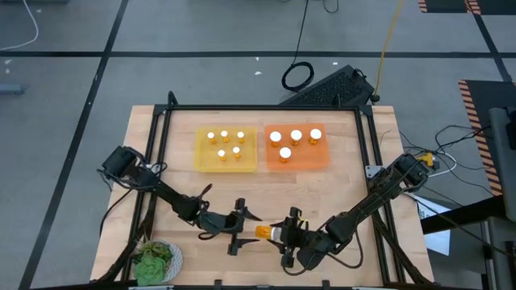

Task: Pick and place medicine bottles into bin by pill shape (circle, oval)
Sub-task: Put the big orange pill bottle into the orange bin

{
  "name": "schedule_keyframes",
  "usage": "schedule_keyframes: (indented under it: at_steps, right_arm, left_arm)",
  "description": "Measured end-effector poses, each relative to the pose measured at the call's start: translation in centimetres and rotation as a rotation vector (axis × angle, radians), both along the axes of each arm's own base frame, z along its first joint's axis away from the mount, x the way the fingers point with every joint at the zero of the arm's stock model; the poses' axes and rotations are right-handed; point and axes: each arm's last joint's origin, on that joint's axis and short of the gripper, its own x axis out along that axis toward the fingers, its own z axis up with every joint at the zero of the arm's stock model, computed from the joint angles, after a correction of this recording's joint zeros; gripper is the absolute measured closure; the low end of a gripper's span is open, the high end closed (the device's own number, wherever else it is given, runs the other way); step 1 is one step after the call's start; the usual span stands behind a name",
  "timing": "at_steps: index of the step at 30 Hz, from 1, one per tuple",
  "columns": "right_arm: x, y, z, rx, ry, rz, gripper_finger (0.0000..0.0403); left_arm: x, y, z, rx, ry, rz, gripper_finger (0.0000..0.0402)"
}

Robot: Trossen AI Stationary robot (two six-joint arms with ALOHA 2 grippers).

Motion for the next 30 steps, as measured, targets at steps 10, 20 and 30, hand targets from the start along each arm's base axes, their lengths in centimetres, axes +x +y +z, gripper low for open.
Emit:
schedule_keyframes:
  at_steps: [10,20,30]
  right_arm:
    - [0.61,-0.32,0.33,-0.019,-0.031,0.012,0.0196]
    - [0.65,-0.37,0.34,-0.034,-0.028,0.019,0.0195]
    - [0.58,-0.28,0.44,-0.114,-0.033,0.034,0.0162]
  left_arm:
    - [0.00,0.03,-0.04,0.004,0.004,-0.002,0.0171]
    - [-0.05,0.01,-0.11,-0.010,0.012,0.001,0.0217]
    - [-0.02,0.04,-0.07,-0.040,0.011,0.013,0.0214]
